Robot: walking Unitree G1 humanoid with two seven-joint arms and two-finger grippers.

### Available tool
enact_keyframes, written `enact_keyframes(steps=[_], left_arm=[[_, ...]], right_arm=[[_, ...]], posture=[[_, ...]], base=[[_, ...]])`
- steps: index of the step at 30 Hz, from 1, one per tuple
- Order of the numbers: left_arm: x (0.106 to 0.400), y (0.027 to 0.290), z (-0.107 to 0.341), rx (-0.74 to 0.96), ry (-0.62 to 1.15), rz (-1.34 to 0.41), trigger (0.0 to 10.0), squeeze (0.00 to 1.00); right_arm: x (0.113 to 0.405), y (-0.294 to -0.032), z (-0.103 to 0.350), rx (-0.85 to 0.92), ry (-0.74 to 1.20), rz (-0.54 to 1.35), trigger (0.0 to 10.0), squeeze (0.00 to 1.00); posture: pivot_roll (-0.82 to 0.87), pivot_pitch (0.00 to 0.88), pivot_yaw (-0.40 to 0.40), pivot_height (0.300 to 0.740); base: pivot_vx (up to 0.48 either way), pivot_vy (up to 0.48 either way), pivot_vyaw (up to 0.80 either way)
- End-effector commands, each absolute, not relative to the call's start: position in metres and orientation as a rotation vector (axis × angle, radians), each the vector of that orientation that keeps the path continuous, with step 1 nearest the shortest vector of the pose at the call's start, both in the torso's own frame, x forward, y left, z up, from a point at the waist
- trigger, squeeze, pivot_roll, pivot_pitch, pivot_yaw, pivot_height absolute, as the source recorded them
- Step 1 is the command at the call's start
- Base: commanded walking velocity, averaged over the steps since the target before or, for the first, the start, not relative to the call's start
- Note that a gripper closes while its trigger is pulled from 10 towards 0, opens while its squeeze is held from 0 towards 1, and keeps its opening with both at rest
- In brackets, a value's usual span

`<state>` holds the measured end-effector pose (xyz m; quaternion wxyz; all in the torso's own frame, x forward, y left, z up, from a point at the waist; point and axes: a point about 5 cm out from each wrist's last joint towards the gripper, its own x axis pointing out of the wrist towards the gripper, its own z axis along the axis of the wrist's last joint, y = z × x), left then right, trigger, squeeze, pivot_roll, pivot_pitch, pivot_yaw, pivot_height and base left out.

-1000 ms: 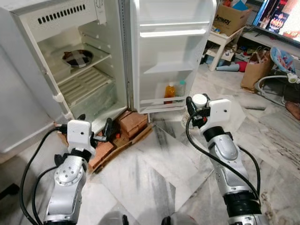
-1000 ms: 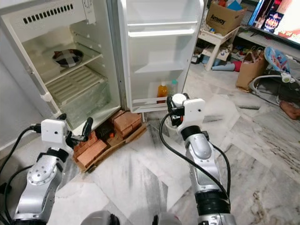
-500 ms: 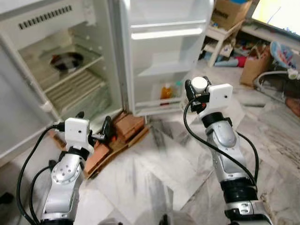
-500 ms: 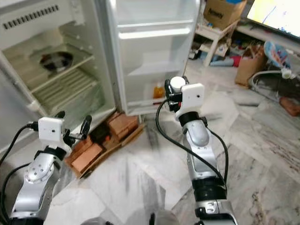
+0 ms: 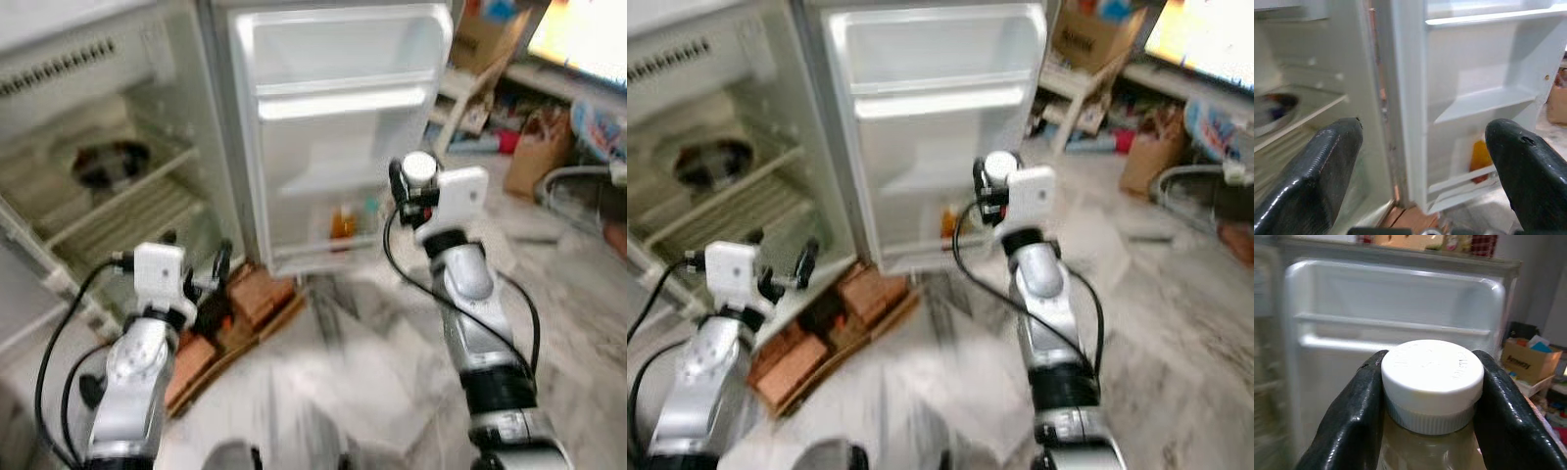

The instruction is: Restocking fridge

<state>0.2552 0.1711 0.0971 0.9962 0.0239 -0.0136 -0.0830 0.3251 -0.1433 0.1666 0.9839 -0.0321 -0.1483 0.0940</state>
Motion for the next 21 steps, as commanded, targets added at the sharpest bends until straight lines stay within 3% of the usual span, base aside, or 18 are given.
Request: enact_keyframes(steps=[1,15,21], left_arm=[[0.256,0.165,0.099,0.041,-0.033,-0.189,10.0,0.0],[0.257,0.164,0.1,0.026,-0.034,-0.189,10.0,0.0],[0.257,0.163,0.1,0.036,-0.033,-0.189,10.0,0.0]], right_arm=[[0.329,-0.151,0.189,-0.082,-0.385,0.167,10.0,0.0],[0.34,-0.147,0.23,-0.161,-0.539,0.163,10.0,0.0],[0.338,-0.14,0.243,-0.201,-0.602,0.198,10.0,0.0]], posture=[[-0.02,0.043,-0.031,0.74],[-0.01,0.041,-0.034,0.74],[-0.01,0.044,-0.033,0.74]], base=[[0.461,0.0,0.0],[0.459,0.0,0.0],[0.291,0.129,0.0]])
